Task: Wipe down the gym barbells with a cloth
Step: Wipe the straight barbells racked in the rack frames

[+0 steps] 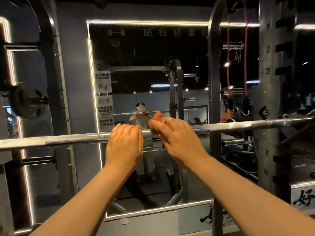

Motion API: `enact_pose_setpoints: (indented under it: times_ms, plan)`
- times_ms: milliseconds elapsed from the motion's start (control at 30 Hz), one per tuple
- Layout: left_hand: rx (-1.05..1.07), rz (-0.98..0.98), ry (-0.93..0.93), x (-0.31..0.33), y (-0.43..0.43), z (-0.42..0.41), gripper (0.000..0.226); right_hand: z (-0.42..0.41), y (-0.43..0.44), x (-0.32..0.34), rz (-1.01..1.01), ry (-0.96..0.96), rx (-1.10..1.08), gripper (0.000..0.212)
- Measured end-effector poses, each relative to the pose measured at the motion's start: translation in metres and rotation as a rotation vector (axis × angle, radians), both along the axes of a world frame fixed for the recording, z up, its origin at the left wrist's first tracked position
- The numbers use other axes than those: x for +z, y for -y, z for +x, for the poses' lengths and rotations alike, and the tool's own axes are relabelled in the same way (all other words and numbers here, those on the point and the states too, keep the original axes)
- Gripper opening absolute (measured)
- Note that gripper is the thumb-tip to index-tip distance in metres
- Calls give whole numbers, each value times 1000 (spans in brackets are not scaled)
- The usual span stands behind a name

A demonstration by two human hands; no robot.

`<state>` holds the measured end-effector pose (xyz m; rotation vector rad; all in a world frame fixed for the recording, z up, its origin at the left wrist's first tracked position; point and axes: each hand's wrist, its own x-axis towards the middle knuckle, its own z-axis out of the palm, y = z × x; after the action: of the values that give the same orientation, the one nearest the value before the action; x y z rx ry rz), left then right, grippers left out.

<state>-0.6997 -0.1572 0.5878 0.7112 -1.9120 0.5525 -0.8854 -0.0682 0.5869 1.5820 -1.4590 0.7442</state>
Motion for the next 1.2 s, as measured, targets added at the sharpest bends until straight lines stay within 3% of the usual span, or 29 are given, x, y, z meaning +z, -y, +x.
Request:
enact_pose_setpoints:
  times_ms: [100,200,367,467,667,767,867,933,1033,1133,1200]
  plan:
    - [10,-2,-6,0,-3,-3,44,-37,-16,8,-114,169,-184,31]
    - [78,54,10,0,-7,-11,38,-25,-13,1,-244,362,-241,30]
    - [74,72,104,4,-15,-29,36,12,-2,-8,-93,164,-8,37]
    - [49,66,114,4,-14,-30,35,-23,-18,12,21,57,-79,38]
    - [27,72,68,3,-13,-34,29,-40,-31,-27,-197,348,-202,38]
    - [25,60,41,2,-13,-37,32,-32,-31,-29,-231,272,-236,33]
    - [36,51,39,2,-14,-38,33,-47,-32,13,-109,176,-365,31]
    - [35,56,48,3,-15,-38,32,-52,-29,38,11,262,-418,40]
    - [31,28,53,2,-13,-37,32,-31,-20,35,-25,313,-540,40]
    - [12,-11,29,1,-12,-36,39,4,-17,13,-48,326,-393,41]
    - [-7,-35,34,2,-12,-34,45,13,-16,9,45,279,-221,43]
